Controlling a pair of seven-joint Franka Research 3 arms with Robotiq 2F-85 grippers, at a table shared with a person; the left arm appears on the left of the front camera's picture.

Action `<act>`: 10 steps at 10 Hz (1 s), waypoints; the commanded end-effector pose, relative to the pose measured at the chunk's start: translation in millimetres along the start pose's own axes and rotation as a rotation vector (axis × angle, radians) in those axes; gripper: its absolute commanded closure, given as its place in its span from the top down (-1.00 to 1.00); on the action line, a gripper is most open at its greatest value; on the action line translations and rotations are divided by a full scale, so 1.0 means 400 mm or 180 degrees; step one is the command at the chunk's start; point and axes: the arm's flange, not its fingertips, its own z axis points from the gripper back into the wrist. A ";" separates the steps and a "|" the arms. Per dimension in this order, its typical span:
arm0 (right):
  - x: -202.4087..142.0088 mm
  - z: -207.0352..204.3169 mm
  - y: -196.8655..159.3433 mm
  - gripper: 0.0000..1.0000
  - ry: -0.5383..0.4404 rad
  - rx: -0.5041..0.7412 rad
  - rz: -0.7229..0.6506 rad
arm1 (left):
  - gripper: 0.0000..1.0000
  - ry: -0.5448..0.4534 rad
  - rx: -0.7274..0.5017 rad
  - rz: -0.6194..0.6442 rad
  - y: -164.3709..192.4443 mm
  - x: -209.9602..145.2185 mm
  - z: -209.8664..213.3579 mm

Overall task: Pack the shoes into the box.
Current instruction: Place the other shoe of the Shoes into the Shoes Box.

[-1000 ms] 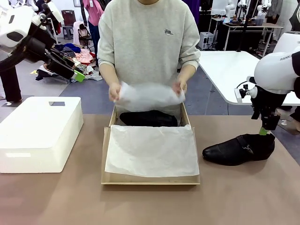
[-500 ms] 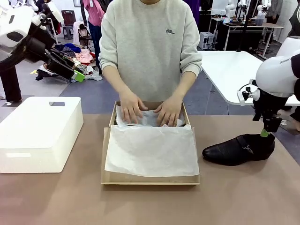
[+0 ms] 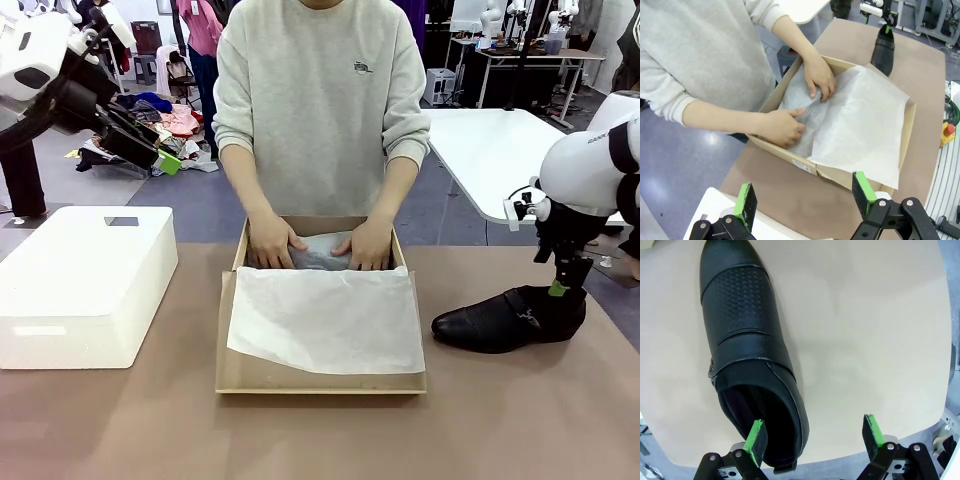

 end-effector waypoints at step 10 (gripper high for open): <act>-0.015 -0.092 -0.025 1.00 -0.0203 0.0221 0.0095 | 1.00 -0.0027 -0.0041 -0.0038 0.006 -0.002 -0.001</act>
